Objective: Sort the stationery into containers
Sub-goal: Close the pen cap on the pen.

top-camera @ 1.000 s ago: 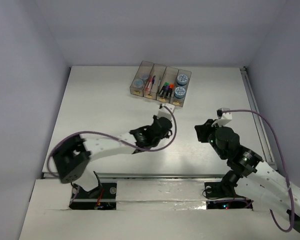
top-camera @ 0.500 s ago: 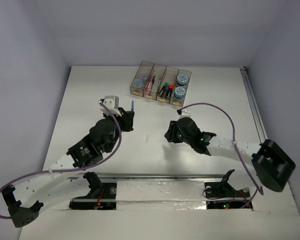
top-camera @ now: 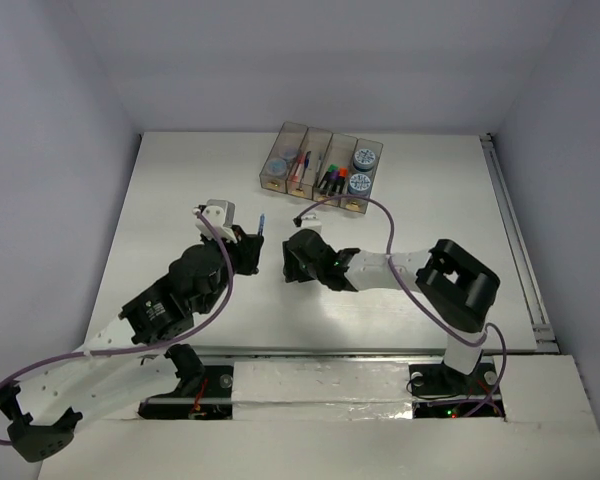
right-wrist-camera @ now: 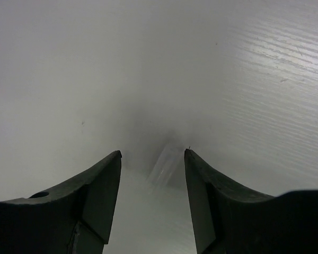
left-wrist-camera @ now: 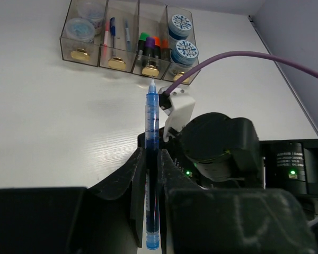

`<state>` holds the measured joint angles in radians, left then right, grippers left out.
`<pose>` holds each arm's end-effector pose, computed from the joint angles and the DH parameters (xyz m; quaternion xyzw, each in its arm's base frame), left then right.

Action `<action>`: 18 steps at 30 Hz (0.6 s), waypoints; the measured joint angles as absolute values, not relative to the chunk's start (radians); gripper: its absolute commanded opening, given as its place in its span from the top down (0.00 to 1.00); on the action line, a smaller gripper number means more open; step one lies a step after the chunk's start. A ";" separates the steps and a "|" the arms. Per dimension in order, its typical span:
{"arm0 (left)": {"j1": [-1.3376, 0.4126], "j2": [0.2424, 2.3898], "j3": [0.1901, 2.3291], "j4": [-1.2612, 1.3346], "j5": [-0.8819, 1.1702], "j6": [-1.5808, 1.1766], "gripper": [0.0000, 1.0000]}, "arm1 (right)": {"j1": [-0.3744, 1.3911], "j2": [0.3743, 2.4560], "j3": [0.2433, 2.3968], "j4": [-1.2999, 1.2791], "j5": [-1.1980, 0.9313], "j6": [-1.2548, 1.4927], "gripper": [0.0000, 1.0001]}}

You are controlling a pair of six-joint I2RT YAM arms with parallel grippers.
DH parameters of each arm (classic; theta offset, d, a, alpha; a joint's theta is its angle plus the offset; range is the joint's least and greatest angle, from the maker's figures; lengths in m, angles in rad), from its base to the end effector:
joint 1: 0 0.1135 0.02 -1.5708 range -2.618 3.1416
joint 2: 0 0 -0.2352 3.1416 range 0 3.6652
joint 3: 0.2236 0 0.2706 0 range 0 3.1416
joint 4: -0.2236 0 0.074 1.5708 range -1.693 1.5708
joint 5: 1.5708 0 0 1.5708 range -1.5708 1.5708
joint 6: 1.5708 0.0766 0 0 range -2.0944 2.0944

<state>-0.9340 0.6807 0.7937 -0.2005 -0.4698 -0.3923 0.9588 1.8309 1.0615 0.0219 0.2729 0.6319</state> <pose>0.1673 -0.1678 0.3385 0.0404 0.7330 -0.2692 0.6234 0.2583 0.3320 0.0999 -0.0940 0.9047 0.1958 0.3665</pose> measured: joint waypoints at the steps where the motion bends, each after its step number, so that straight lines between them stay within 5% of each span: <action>1: -0.934 0.677 0.794 -0.203 -0.464 -0.390 1.00 | 0.964 1.845 1.076 0.005 0.285 0.631 0.44; 18: -0.934 0.632 0.794 -0.206 -0.438 -0.383 1.00 | 0.999 1.919 1.177 -0.157 0.414 0.625 0.61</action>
